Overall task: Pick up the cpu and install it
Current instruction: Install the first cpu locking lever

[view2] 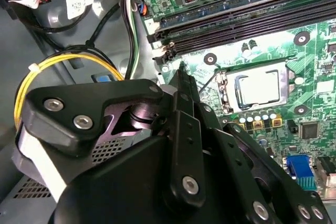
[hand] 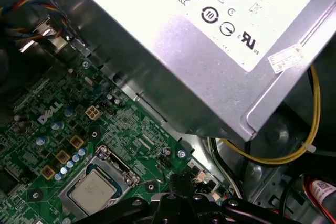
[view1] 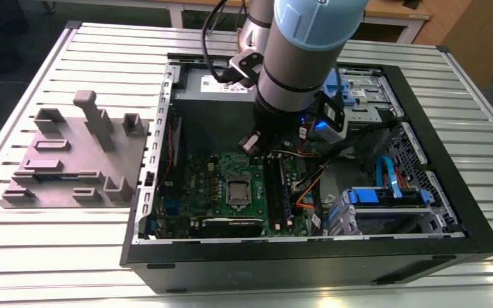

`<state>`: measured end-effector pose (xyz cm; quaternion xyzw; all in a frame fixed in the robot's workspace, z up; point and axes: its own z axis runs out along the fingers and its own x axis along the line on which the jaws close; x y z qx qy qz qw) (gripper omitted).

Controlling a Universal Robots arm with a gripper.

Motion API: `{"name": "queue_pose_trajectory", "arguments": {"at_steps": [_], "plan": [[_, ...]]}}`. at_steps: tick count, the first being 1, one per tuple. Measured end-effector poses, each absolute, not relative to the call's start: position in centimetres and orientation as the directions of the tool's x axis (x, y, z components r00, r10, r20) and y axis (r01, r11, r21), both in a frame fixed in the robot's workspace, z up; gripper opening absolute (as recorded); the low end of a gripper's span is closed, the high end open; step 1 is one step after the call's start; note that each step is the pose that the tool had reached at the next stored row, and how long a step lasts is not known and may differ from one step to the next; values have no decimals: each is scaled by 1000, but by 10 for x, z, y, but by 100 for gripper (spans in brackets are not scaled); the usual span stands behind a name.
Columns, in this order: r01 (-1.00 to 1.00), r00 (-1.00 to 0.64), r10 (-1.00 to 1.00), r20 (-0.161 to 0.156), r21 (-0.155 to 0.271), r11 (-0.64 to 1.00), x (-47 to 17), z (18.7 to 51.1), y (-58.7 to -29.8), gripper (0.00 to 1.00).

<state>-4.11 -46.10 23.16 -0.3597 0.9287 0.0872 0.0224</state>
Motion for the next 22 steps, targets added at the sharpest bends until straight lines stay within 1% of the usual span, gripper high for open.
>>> {"name": "queue_pose_trajectory", "arguments": {"at_steps": [11, 22], "plan": [[-684, -729, -677, -101, 143, 716, -44, 235, -468, 10], [-685, -728, -678, -97, 138, 716, -45, 237, -482, 10]]}}
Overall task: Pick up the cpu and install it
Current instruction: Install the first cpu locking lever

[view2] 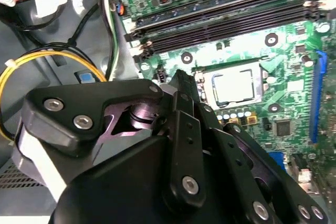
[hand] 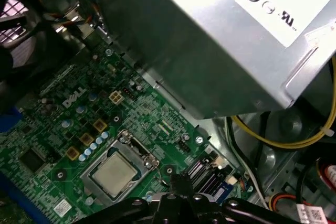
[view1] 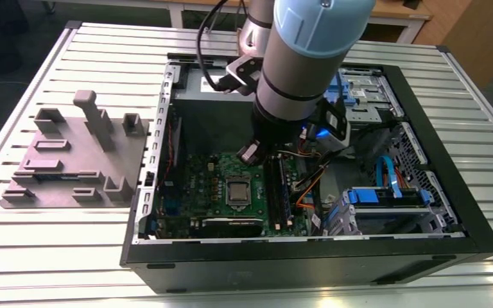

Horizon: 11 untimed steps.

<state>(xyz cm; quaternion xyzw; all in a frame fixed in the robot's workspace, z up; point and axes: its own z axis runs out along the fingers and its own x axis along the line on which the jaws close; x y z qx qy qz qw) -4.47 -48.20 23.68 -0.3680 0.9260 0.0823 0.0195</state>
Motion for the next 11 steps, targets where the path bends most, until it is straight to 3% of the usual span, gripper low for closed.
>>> {"name": "queue_pose_trajectory", "arguments": {"at_steps": [11], "plan": [[-742, -670, -736, -96, 137, 657, -49, 237, -485, 10]]}}
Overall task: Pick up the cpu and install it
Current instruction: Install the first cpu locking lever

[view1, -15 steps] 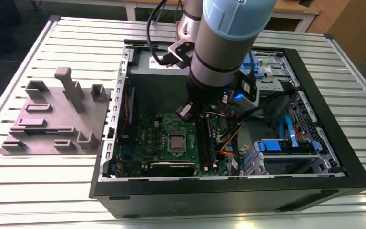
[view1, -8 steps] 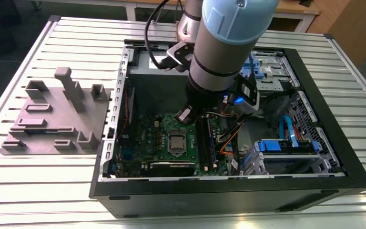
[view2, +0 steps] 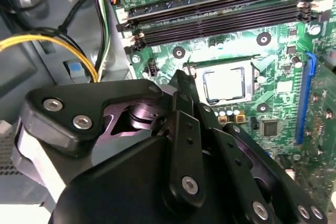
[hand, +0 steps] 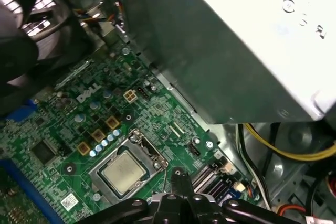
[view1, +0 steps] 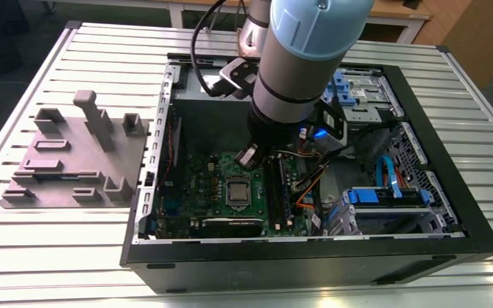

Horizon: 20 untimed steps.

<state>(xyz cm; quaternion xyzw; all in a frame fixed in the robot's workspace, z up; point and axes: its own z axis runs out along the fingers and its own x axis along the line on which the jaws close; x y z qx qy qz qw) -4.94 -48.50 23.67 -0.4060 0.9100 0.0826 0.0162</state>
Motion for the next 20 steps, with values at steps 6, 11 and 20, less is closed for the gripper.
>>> {"name": "queue_pose_trajectory", "arguments": {"at_steps": [6, 11, 20], "plan": [[-799, -599, -795, -97, 137, 586, -49, 233, -486, 10], [-807, -588, -804, -95, 135, 574, -48, 230, -487, 10], [-835, -548, -831, -97, 132, 535, -50, 230, -492, 10]]}}
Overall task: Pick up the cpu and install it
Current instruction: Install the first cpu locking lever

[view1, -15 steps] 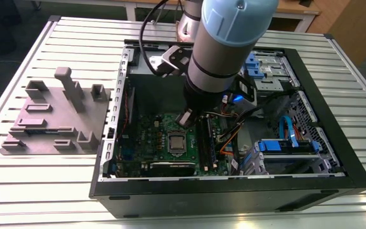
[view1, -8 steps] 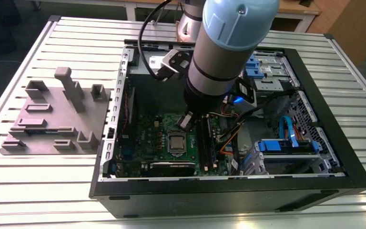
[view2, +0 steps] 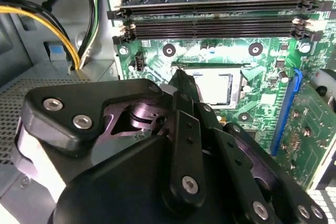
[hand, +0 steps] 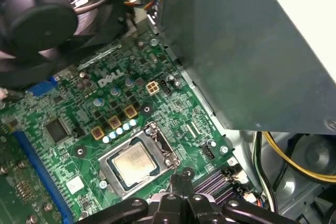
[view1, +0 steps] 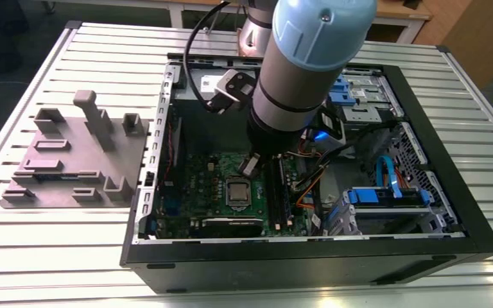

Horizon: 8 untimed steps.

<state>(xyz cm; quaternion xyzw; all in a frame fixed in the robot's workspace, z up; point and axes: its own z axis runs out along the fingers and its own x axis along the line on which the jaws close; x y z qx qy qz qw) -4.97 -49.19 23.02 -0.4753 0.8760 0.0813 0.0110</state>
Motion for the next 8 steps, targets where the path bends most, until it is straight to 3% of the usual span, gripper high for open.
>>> {"name": "queue_pose_trajectory", "arguments": {"at_steps": [8], "plan": [[-846, -531, -842, -99, 130, 518, -50, 230, -495, 10]]}}
